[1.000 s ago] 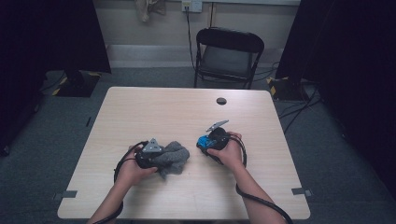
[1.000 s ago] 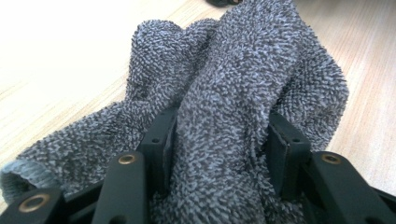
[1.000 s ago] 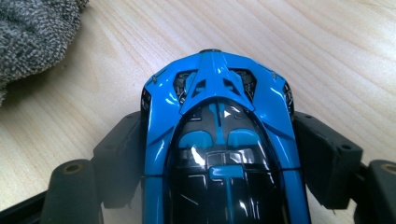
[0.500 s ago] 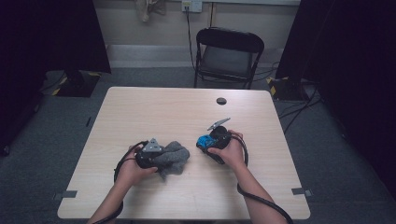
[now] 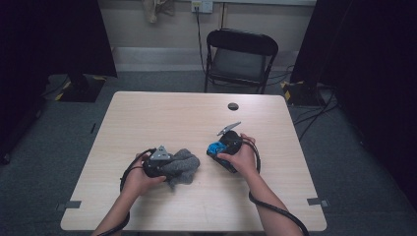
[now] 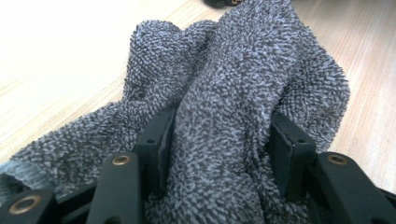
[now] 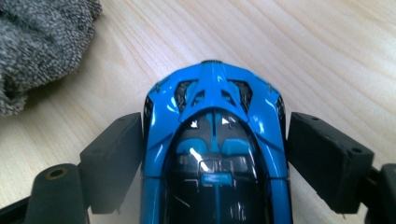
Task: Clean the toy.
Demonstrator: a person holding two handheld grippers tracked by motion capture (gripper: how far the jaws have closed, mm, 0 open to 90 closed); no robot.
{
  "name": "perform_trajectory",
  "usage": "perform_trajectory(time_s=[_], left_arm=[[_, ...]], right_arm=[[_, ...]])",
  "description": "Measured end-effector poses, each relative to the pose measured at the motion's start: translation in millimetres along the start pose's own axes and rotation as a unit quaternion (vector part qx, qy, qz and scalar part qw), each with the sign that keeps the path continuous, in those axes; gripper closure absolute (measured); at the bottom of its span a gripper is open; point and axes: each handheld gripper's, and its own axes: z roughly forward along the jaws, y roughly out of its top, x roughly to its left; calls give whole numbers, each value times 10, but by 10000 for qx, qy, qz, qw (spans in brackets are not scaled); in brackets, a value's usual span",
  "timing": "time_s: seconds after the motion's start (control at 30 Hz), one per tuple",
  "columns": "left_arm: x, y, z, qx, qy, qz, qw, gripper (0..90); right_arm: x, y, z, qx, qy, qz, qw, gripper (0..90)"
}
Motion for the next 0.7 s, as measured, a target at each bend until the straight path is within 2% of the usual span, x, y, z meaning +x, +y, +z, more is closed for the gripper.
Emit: perform_trajectory(time_s=[0.27,0.47,0.6,0.63,0.7], left_arm=[[0,-4,0,-11,-1,-3,10000,475],[6,-8,-1,-40,-9,-24,10000,475],[6,-9,-1,-41,-11,-24,10000,475],[6,-9,0,-40,-9,-18,10000,475],[6,-10,-2,-43,2,-18,10000,475]], right_arm=[[14,83,81,-56,103,25,9999,175],[41,80,178,49,14,-117,9999,159],[61,57,199,-82,-50,-141,9999,137],[62,44,203,-160,-64,-117,9998,143],[55,26,186,-298,-108,-65,9995,241]])
